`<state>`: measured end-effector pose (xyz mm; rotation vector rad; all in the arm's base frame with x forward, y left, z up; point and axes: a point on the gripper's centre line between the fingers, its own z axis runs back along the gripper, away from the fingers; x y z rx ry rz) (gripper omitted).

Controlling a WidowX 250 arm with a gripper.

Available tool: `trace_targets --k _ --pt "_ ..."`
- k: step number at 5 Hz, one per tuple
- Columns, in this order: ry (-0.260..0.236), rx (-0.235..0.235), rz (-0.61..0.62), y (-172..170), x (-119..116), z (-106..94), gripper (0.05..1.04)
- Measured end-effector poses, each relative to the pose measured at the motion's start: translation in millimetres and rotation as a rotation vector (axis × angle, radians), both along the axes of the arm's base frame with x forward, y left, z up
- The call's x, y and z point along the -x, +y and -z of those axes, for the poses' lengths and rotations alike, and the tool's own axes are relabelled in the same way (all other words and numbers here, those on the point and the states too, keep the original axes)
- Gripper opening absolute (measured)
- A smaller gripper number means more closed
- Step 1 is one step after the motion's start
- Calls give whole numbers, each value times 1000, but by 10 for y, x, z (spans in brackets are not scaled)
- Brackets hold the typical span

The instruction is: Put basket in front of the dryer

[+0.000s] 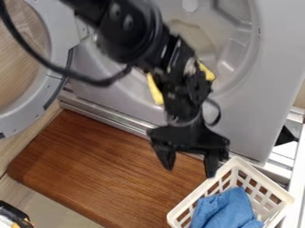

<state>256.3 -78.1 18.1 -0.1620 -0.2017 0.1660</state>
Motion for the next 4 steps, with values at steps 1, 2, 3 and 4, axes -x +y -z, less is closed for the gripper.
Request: trace_targets --k 1,2,3,4 --pt "-43 -3 4 -46 -27 126 999" --pt "-33 -14 14 -125 -15 318 999" --pt "-47 -40 37 -210 -76 378 999" --pt "-29 -55 70 -312 -90 502 946"
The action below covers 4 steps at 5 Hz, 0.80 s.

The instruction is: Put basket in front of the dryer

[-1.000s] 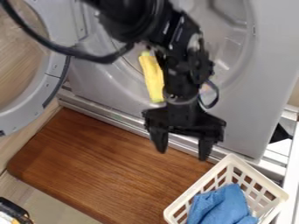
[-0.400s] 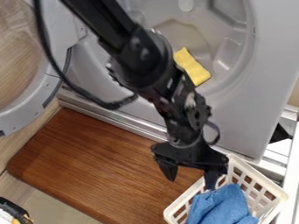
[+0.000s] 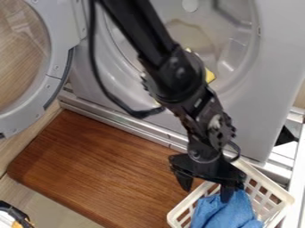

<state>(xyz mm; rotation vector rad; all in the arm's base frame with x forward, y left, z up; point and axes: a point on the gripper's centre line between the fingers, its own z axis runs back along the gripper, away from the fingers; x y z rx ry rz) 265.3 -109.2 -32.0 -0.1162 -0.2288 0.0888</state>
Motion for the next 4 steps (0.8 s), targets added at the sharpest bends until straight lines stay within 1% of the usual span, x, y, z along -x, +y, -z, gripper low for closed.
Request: trace_targets --k 1,2,3,4 --pt "5 -27 18 -67 -22 71 652" --pt "-6 -46 26 -81 -34 73 359" --pt "-6 -56 45 -83 -27 70 239" --pt "1 -53 41 -87 -16 68 222"
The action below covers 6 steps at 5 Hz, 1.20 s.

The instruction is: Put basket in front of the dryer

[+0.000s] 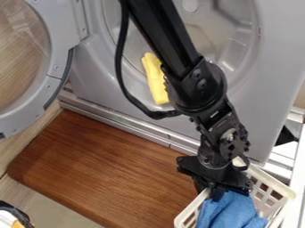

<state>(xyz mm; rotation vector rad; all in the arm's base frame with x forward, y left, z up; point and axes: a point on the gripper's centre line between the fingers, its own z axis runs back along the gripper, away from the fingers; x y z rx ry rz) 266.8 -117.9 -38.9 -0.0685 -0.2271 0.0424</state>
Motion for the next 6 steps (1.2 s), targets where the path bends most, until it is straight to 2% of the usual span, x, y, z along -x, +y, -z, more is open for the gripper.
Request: trace_targets --k 1,2,3,4,5,6 --pt "-7 19 25 13 1 -63 202" --pt "-28 95 14 51 54 -285 139" --pt "-61 133 17 113 134 -549 93" --pt "-79 149 12 268 197 -703 91" --pt "-68 143 -38 545 242 -748 91" --pt "-35 154 -51 691 297 -722 91"
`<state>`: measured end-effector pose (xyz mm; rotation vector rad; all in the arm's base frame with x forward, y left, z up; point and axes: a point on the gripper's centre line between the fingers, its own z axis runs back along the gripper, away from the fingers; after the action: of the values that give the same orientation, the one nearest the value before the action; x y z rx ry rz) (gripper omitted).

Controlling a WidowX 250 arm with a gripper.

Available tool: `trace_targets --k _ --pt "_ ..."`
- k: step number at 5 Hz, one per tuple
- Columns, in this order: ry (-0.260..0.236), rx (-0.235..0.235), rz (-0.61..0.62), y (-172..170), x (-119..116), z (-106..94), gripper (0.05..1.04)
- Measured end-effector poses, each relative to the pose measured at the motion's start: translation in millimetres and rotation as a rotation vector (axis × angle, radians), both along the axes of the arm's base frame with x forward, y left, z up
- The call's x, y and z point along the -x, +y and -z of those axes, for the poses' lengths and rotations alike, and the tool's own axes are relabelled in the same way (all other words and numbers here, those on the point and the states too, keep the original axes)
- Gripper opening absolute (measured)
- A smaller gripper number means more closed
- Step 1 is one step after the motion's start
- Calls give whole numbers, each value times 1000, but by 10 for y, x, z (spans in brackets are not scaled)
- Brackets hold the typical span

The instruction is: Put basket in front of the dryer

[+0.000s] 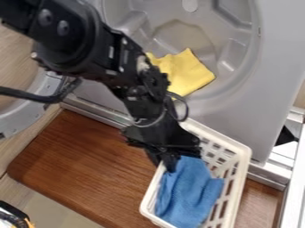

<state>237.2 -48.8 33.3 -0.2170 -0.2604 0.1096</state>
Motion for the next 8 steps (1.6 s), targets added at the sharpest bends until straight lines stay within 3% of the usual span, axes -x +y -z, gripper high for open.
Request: trace_targets --k 3,5,6,7,8 --pt "-5 -18 -46 695 -126 68 91" --pt "11 -27 -114 1060 -131 321 91" --pt "-2 2 -113 1121 -135 447 91" --pt "23 0 -136 1213 -80 607 125" --pt "16 2 -149 1244 -142 595 321"
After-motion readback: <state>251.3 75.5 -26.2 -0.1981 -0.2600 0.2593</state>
